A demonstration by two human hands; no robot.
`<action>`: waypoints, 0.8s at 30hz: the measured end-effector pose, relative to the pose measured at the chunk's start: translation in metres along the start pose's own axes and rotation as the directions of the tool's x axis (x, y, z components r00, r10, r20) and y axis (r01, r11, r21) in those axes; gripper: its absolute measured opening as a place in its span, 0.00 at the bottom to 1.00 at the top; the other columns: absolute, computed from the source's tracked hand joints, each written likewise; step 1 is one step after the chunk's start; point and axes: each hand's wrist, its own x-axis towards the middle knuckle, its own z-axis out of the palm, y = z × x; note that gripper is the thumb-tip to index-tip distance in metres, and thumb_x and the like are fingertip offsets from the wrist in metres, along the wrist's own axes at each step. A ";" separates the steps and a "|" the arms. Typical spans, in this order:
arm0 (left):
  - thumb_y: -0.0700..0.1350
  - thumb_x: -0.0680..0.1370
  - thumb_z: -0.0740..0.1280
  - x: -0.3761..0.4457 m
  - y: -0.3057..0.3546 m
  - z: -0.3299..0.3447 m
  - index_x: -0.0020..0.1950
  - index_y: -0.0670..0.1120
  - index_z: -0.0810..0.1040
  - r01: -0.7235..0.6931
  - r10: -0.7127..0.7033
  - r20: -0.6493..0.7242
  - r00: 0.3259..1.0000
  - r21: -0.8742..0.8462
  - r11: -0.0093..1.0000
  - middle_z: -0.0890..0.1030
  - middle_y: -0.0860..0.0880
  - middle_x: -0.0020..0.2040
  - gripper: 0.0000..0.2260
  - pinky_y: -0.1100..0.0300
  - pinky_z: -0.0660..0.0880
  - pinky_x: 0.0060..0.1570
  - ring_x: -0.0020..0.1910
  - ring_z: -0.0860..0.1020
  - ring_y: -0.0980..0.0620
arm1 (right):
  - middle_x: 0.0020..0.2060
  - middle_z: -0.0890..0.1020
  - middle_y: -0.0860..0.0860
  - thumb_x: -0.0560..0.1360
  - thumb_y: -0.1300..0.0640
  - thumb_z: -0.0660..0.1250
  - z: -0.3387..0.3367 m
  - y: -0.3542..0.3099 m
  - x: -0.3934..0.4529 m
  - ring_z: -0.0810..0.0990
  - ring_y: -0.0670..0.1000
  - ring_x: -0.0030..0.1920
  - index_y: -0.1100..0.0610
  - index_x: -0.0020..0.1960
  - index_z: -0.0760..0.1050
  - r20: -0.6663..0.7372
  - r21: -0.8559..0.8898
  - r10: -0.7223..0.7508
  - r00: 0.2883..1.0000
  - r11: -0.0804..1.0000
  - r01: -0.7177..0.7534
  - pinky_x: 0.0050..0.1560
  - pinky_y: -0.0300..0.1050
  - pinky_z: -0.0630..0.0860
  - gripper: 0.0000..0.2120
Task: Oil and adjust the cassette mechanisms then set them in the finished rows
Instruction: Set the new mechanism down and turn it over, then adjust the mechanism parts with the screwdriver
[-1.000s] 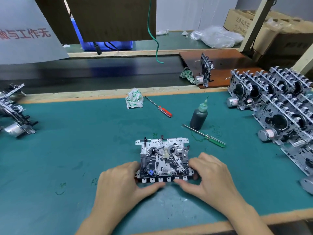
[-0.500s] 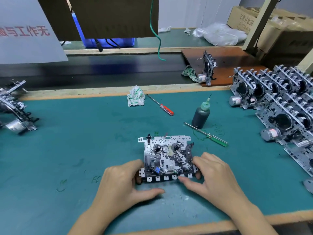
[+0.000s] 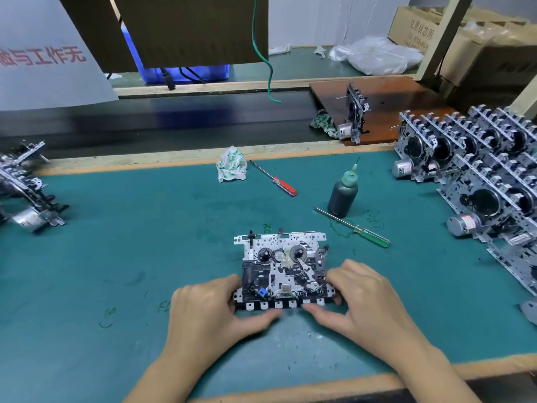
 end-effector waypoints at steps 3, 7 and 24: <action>0.71 0.60 0.63 -0.001 0.005 0.007 0.23 0.45 0.65 0.073 -0.071 -0.033 0.997 0.040 0.997 0.63 0.49 0.16 0.29 0.60 0.64 0.17 0.16 0.66 0.49 | 0.25 0.70 0.47 0.67 0.37 0.64 -0.003 0.001 0.000 0.70 0.50 0.29 0.56 0.29 0.68 0.021 0.033 -0.010 1.000 0.999 0.009 0.34 0.41 0.64 0.23; 0.73 0.60 0.62 -0.001 -0.002 0.006 0.23 0.45 0.68 0.007 -0.007 0.012 1.000 0.002 1.000 0.65 0.49 0.17 0.30 0.61 0.66 0.17 0.17 0.67 0.47 | 0.25 0.70 0.47 0.67 0.37 0.64 -0.001 0.000 -0.002 0.69 0.50 0.29 0.57 0.29 0.68 0.021 0.034 -0.011 1.000 0.999 0.010 0.32 0.41 0.64 0.23; 0.70 0.60 0.63 -0.001 0.006 0.002 0.29 0.53 0.58 -0.032 0.033 -0.033 0.999 0.015 0.999 0.67 0.50 0.17 0.23 0.61 0.65 0.17 0.15 0.68 0.51 | 0.24 0.68 0.47 0.67 0.37 0.63 0.001 -0.002 -0.001 0.68 0.51 0.28 0.56 0.28 0.66 -0.061 -0.065 -0.009 0.998 0.998 0.005 0.32 0.42 0.63 0.22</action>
